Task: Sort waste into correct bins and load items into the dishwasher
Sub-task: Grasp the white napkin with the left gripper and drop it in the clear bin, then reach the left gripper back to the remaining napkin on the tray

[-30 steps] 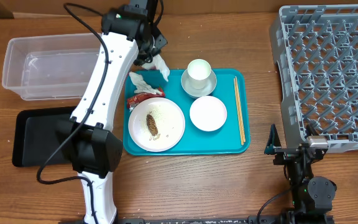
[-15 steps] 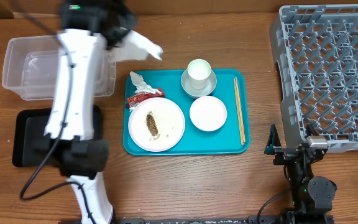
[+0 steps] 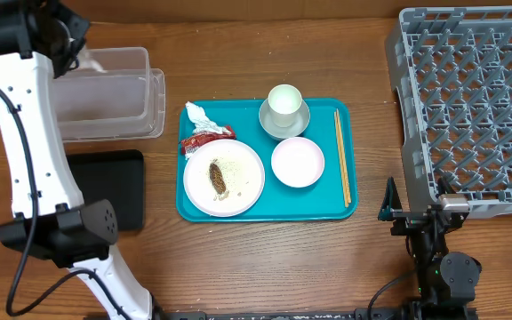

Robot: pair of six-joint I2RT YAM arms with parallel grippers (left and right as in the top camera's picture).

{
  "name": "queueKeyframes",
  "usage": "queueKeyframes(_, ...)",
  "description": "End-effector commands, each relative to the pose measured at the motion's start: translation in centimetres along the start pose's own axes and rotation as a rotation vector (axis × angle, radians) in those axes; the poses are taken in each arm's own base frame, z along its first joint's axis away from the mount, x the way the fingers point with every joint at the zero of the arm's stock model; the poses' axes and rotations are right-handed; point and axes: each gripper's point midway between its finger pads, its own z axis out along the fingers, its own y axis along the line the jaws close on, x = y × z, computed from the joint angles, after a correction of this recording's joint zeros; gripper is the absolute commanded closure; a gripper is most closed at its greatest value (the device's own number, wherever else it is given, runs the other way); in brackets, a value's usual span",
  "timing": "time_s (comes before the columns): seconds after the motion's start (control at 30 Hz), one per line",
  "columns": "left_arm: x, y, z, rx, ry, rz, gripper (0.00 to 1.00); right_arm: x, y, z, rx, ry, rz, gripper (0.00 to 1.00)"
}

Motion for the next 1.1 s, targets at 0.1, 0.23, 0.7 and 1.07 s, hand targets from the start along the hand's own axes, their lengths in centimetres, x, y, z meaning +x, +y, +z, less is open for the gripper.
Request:
queueKeyframes(0.1,-0.8,2.5,4.0,-0.095,0.020,-0.002,0.22,0.2,-0.1,0.0,0.005,-0.004,-0.007,0.00)
queueKeyframes(0.23,0.2,1.9,3.7,-0.058,0.073,0.010,0.22,0.2,-0.1,0.0,0.005,-0.004,-0.007,0.00)
queueKeyframes(0.7,18.3,-6.9,-2.3,0.371,0.652,0.502,0.08,0.2,-0.1,0.0,0.005,-0.004,-0.007,0.00)
queueKeyframes(1.07,23.5,-4.8,1.5,-0.072,0.382,0.858,0.08,0.2,-0.1,0.0,0.005,-0.004,-0.007,0.00)
